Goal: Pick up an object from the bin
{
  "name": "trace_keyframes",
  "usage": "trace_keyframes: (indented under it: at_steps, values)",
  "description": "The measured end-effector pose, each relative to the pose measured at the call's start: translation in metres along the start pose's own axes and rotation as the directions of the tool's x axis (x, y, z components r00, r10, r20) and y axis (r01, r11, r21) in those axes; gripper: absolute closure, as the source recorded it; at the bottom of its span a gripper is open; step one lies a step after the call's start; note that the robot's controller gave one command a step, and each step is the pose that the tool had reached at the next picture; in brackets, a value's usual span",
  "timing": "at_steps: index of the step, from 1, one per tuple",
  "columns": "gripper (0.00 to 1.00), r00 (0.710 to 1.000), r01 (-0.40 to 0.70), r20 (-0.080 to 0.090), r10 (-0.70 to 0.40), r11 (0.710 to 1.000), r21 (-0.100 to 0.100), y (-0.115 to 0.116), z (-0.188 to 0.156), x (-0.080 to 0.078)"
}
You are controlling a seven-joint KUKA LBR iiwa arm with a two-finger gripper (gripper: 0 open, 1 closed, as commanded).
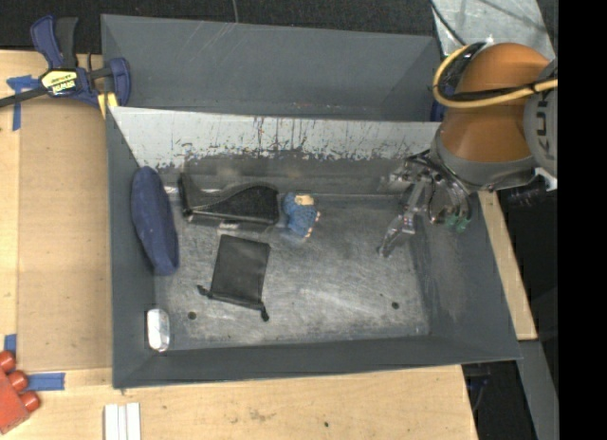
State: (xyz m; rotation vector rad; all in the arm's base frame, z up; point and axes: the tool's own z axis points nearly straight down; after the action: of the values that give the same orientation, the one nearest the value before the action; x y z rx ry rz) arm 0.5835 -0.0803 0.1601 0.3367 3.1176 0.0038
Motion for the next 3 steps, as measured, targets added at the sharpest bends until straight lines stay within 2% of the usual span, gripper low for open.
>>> trace_keyframes:
  at_steps: [1, 2, 3]
  values:
    - [0.0, 0.999, 0.046, 0.001, -0.046, 0.999, -0.002, 0.082, 0.009, -0.021]
    - [0.0, 0.96, 0.281, 0.001, -0.281, 0.96, 0.002, 0.111, 0.077, -0.017]
    - [1.0, 0.959, 0.283, -0.002, -0.283, 0.959, 0.002, 0.112, 0.079, -0.016]
